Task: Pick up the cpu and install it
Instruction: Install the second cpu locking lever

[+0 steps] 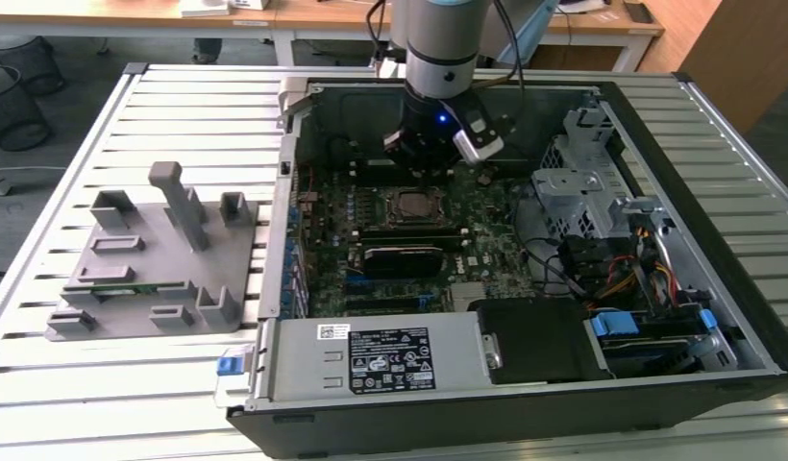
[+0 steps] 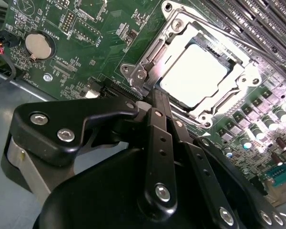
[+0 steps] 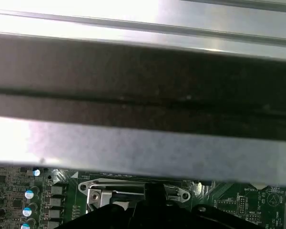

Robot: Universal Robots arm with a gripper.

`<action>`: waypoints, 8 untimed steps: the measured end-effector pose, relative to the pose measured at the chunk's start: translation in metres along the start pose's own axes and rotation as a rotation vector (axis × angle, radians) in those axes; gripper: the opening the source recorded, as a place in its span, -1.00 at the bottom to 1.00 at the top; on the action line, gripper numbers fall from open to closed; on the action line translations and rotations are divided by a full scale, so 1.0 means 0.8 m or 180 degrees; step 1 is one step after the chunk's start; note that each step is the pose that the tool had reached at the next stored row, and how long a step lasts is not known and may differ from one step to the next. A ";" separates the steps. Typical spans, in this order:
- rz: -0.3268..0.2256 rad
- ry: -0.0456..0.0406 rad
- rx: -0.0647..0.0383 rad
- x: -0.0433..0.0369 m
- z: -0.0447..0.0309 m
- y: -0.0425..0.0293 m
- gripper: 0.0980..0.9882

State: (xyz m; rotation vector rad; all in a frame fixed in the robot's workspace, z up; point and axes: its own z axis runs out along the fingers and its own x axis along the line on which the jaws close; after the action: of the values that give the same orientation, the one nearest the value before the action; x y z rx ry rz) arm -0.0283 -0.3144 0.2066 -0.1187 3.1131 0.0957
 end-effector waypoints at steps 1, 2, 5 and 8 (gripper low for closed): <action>0.0000 0.0000 0.0000 0.000 0.0000 -0.0007 -0.98; 0.0000 0.0000 0.0000 0.000 0.0000 -0.0013 -0.98; 0.0000 0.0000 0.0000 0.000 -0.0002 -0.0032 -0.98; 0.0000 0.0000 0.0000 0.000 -0.0003 -0.0050 -0.98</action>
State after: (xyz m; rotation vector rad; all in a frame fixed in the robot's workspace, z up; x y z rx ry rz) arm -0.0283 -0.3185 0.2066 -0.1187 3.1131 0.0958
